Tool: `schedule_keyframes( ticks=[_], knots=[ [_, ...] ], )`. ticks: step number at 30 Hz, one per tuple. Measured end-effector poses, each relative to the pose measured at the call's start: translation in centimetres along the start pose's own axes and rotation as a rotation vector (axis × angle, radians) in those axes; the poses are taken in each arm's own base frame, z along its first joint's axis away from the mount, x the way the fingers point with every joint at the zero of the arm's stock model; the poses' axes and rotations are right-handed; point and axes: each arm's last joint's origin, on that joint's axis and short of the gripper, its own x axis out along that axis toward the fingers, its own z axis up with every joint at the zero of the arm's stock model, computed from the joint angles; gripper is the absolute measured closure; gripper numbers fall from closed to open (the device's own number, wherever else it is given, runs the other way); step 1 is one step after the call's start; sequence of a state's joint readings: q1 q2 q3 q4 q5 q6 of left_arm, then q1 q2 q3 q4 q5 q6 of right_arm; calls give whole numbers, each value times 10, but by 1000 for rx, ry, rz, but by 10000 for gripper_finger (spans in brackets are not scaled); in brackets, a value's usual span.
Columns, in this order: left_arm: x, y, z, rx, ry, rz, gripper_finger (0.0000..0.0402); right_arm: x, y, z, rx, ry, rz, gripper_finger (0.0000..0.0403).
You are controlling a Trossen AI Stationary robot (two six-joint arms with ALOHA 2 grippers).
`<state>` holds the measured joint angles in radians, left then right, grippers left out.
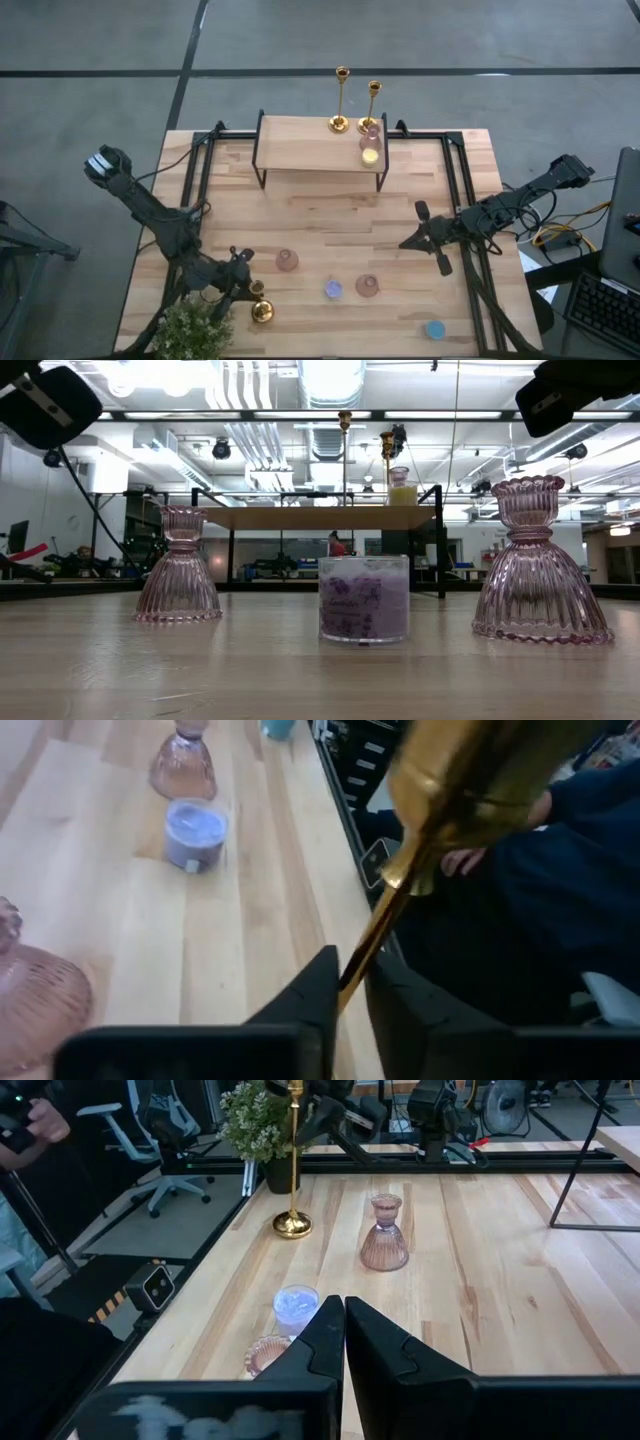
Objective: Pick & Place candle stick holders
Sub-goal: Put the gold candle holder on the shelf aligned with the other gold candle holders
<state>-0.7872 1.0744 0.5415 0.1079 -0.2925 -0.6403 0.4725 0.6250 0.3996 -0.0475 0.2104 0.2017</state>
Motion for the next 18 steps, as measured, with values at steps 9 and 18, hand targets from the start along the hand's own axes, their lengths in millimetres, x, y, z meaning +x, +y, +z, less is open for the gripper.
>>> schedule_keyframes(
  ticks=[9, 18],
  knots=[
    [0, -2, 7, 84, -108, 34, 375, 0, 0, 0, 0, -1, 0, 394],
    [-7, -14, 41, 141, -332, 211, 378, 0, 0, 0, 0, 0, 0, 394]
  ],
)
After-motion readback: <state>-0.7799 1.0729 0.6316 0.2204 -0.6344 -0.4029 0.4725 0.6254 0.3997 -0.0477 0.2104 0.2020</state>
